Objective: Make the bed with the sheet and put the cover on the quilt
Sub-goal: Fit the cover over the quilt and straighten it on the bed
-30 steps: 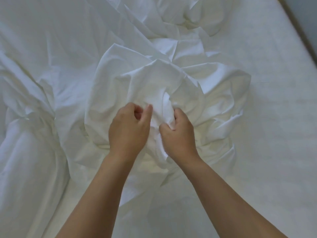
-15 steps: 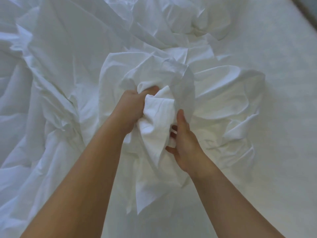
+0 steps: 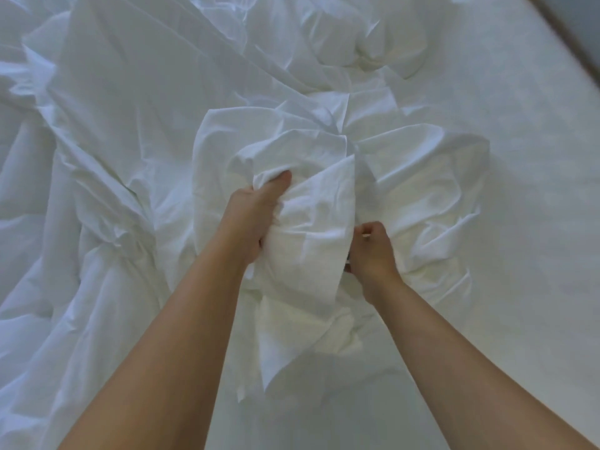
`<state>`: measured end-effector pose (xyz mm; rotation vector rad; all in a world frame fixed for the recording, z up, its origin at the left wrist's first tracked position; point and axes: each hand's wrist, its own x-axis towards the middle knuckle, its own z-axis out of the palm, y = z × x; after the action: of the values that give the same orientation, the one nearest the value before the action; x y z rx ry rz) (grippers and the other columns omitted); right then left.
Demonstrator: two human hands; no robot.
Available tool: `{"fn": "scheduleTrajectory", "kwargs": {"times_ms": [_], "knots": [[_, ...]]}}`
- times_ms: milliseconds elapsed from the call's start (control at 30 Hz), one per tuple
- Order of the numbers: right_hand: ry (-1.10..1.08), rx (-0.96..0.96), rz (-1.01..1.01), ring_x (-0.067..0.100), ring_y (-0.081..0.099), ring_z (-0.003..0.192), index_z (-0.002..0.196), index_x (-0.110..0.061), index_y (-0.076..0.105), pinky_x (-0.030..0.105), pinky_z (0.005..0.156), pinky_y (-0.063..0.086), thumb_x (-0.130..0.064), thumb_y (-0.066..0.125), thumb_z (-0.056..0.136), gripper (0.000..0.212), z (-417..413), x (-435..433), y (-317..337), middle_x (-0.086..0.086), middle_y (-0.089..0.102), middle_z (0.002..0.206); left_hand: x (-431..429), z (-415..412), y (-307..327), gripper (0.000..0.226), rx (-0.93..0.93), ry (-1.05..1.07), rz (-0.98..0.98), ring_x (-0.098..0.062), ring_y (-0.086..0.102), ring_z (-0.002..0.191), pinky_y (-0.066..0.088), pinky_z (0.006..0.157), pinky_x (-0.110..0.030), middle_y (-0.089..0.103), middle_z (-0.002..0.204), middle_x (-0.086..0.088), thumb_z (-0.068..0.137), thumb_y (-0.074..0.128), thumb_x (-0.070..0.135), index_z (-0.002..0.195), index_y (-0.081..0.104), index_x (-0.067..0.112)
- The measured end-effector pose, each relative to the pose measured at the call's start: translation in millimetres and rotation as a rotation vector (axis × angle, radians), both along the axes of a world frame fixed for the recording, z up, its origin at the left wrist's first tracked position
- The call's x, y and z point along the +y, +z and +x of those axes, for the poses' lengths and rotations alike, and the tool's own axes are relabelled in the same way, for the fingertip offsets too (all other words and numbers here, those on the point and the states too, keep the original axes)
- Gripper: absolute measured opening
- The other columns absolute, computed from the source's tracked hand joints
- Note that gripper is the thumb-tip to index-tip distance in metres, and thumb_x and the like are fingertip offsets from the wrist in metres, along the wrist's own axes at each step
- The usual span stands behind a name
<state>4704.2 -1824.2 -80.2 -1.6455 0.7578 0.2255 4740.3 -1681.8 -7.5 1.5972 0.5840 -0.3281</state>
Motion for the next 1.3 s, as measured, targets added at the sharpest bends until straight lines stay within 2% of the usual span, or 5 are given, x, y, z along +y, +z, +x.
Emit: {"fn": "scheduleTrajectory", "kwargs": {"times_ms": [167,333,667,900,1300], "knots": [[-0.356,-0.328,0.026,0.017,0.055,0.081,0.090,-0.015,0.050,0.026,0.071,0.047,-0.031,0.051,0.092,0.016,-0.4,-11.0,47.3,0.001,0.056,0.092,-5.1,-10.3,-10.0,0.014,-0.113,-0.086,0.112,-0.008,0.067,0.070,0.054,0.060,-0.018,0.070,0.080,0.004,0.086,0.065,0.034,0.083,0.067,0.021],[0.245,-0.095,0.280,0.015,0.067,0.093,0.101,-0.018,0.066,0.031,0.084,0.054,-0.041,0.067,0.081,0.031,-8.6,14.7,61.8,-0.001,0.071,0.100,-8.9,-16.0,-15.0,0.017,-0.127,-0.060,0.030,-0.016,0.071,0.077,0.057,0.066,-0.026,0.073,0.088,-0.005,0.085,0.067,0.027,0.095,0.070,0.013],[0.170,-0.164,0.165,0.012,0.060,0.089,0.098,-0.007,0.061,0.035,0.093,0.049,-0.050,0.050,0.091,0.045,-88.9,53.6,0.0,-0.009,0.061,0.083,-16.3,-34.3,-38.8,0.032,-0.069,0.191,-0.047,-0.024,0.057,0.078,0.052,0.079,-0.045,0.058,0.085,-0.013,0.094,0.052,0.038,0.085,0.059,0.008],[0.442,-0.093,0.100,0.008,0.045,0.128,0.136,-0.016,0.047,0.022,0.109,0.032,-0.042,0.041,0.097,0.047,-101.7,65.9,-8.9,-0.004,0.054,0.134,-15.6,-30.7,-41.2,0.029,-0.110,0.224,-0.013,-0.023,0.056,0.079,0.052,0.084,-0.048,0.057,0.087,-0.012,0.096,0.048,0.036,0.091,0.060,0.011],[0.419,0.235,-0.018,0.014,0.045,0.045,0.059,-0.014,0.054,0.021,0.047,0.036,-0.022,0.062,0.082,0.026,-68.0,-28.2,57.8,0.001,0.050,0.053,-17.6,-22.5,-53.2,0.044,-0.262,0.074,0.373,-0.009,0.036,0.054,0.030,0.054,-0.026,0.038,0.059,0.005,0.102,0.033,0.029,0.059,0.033,0.018]]}}
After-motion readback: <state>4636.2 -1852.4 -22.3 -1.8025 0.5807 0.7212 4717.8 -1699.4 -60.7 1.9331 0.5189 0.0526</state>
